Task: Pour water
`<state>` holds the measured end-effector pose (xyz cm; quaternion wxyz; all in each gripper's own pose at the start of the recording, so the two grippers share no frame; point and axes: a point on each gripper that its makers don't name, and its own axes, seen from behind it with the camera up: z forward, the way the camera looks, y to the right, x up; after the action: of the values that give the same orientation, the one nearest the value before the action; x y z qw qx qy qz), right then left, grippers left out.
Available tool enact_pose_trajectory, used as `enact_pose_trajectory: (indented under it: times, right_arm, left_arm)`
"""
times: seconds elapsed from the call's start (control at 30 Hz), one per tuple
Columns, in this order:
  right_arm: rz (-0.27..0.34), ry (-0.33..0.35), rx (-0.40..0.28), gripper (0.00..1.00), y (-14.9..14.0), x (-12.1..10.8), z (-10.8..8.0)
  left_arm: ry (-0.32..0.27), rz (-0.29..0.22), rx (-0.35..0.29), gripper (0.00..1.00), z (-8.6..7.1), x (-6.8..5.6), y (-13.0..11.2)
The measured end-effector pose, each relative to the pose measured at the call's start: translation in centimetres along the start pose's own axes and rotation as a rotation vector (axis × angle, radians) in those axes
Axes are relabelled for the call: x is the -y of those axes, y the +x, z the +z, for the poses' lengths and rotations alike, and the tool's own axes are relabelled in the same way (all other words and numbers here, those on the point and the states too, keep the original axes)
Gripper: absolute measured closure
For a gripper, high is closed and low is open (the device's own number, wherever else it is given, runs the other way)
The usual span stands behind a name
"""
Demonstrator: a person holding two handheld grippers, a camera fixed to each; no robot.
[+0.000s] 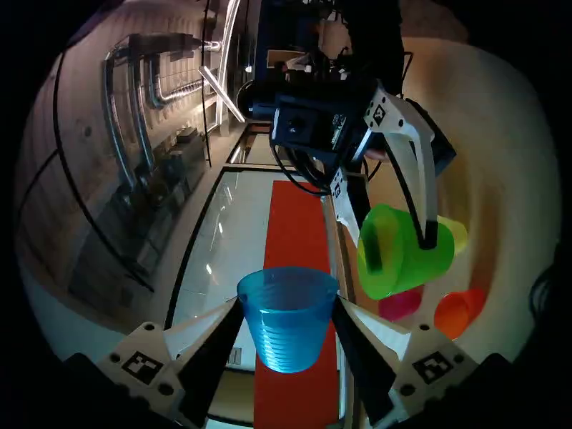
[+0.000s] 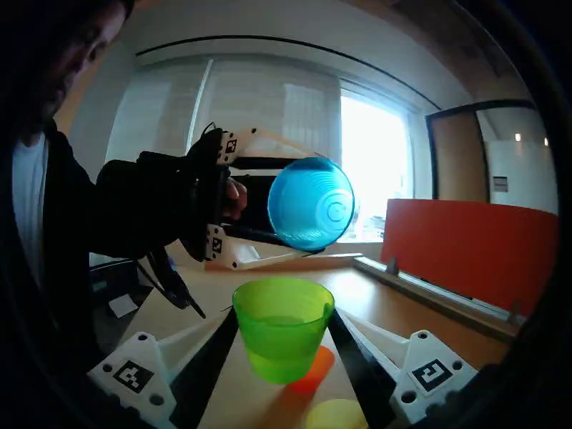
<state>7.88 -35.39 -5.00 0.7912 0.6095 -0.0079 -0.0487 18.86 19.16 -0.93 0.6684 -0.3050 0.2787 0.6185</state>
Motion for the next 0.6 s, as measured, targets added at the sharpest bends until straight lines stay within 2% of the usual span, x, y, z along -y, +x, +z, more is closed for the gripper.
enact_pose_trajectory:
  times: [0.4,0.6]
  right_arm:
    - [-0.003,-0.006,0.002,0.10,0.1,0.0,-0.3]
    - [-0.008,-0.007,0.002,0.10,0.2,0.1,-0.3]
  left_arm:
    - [-0.008,-0.104,0.020,0.15,-0.2,-0.4,-0.6]
    - [-0.001,-0.176,0.039,0.16,-0.3,-0.5,-1.3]
